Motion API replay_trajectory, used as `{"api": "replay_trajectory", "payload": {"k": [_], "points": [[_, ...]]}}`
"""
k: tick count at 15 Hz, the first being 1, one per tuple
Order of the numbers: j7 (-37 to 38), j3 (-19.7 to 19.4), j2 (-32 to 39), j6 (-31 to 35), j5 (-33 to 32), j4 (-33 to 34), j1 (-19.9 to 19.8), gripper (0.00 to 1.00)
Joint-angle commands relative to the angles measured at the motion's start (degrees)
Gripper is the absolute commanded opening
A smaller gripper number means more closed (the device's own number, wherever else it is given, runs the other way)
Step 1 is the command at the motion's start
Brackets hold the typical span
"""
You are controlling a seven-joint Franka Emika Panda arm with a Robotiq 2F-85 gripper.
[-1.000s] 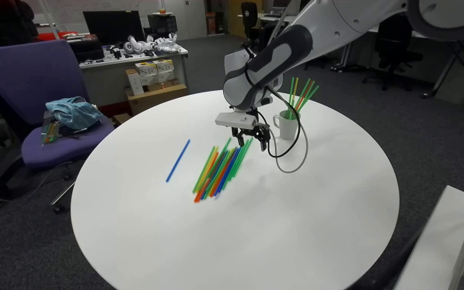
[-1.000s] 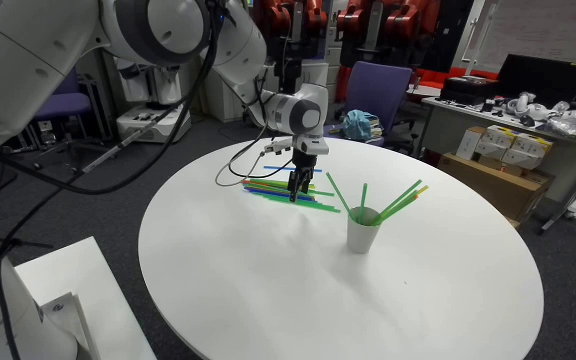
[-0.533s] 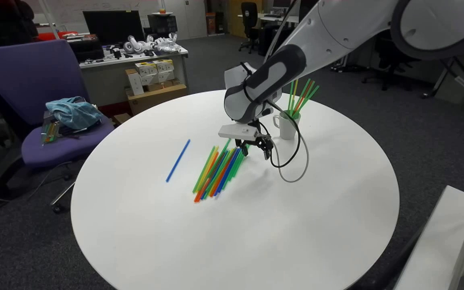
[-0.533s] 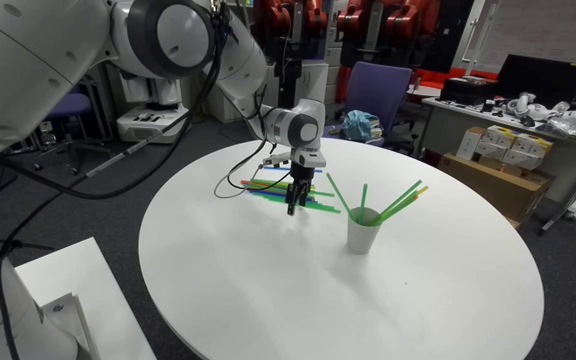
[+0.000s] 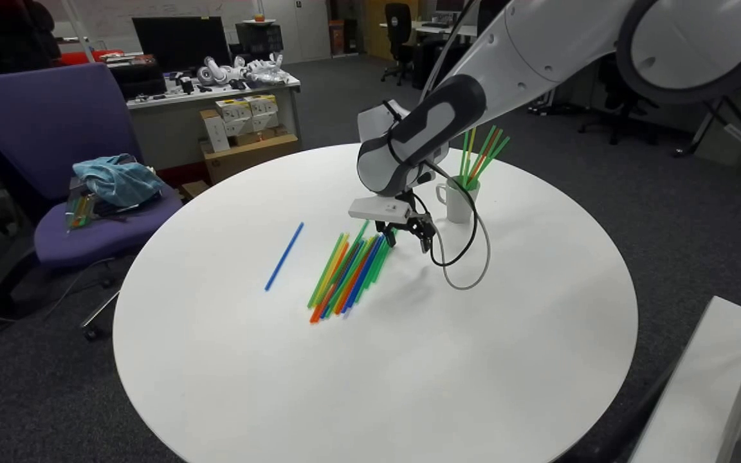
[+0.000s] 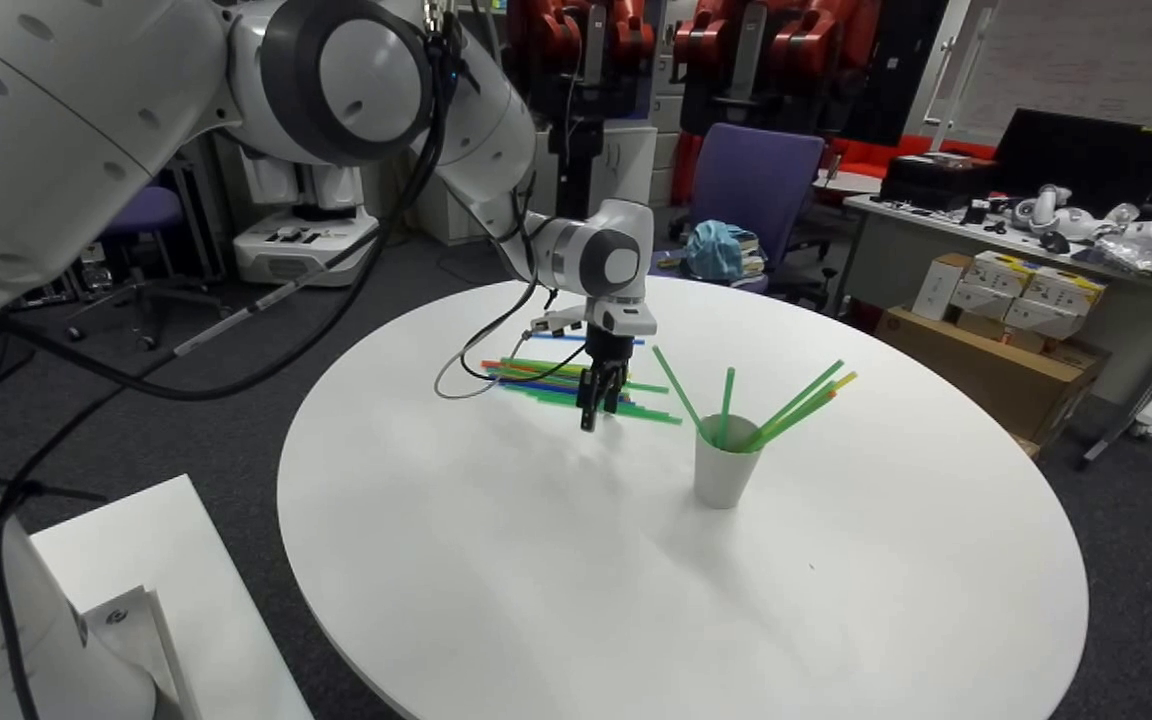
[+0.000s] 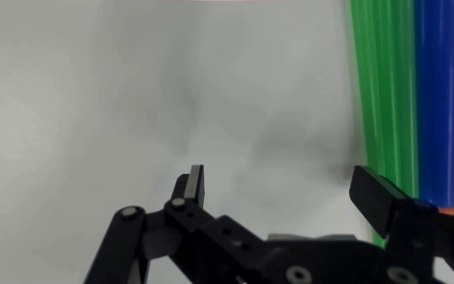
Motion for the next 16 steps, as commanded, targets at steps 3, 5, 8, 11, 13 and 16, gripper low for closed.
{"api": "replay_trajectory", "payload": {"k": [3,5,8,11,13,16], "points": [[-0.16,-0.76,0.06,-1.33,1.02,2.55,0.02,1.00],[0.14,-0.95,0.47,-1.42,0.95,3.16,0.05,1.00],[1.47,-1.69,1.48,-1.01,0.60,4.00,0.36,1.00],[2.06,-1.97,2.23,-1.02,0.57,4.66,0.28,1.00],[2.49,-2.15,2.87,-0.86,0.51,5.31,0.29,1.00],[3.41,-2.41,3.48,-0.45,0.32,5.96,0.47,1.00]]}}
